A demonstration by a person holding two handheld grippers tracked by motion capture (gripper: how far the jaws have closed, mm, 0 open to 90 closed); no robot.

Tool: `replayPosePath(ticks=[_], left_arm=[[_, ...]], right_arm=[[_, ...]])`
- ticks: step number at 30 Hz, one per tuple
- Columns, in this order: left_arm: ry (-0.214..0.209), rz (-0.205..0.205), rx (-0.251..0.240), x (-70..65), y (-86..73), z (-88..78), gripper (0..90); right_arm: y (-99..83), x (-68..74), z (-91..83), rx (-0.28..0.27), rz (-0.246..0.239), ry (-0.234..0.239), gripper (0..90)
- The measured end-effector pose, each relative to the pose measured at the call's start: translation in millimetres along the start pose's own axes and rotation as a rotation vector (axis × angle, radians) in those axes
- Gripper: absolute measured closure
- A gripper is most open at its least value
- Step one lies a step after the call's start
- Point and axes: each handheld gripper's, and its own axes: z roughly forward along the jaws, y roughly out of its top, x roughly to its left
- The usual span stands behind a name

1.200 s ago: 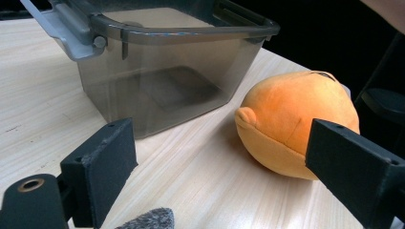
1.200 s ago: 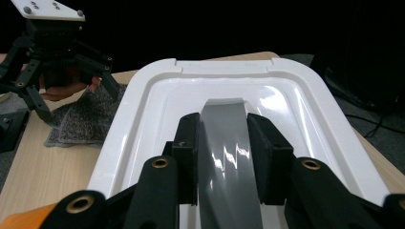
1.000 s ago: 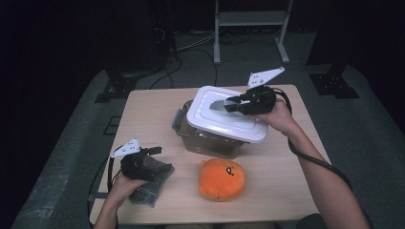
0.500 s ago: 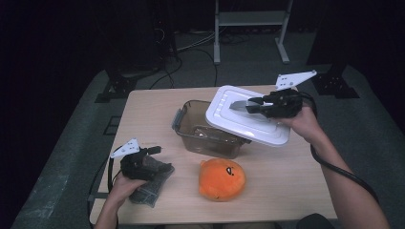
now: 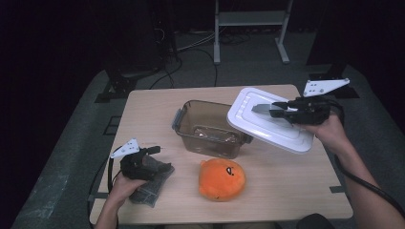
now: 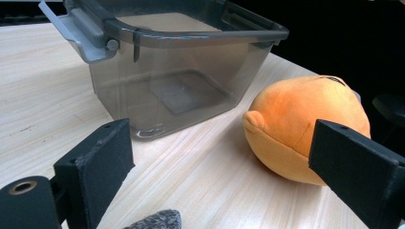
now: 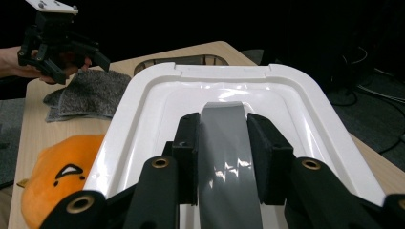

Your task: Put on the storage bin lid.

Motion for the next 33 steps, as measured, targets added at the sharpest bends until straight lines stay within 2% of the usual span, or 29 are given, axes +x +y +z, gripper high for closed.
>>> replayPosePath(ticks=[16, 33], left_arm=[[0.019, 0.001, -0.007, 0.9, -1.0, -0.7, 5.7], [0.042, 0.001, -0.025, 1.5, -1.0, -3.1, 3.6]], right_arm=[[-40.3, -2.0, -36.3, -0.005, 0.063, -0.052, 65.5], [-88.5, -1.8, -51.7, 0.008, 0.137, -0.083, 65.5]])
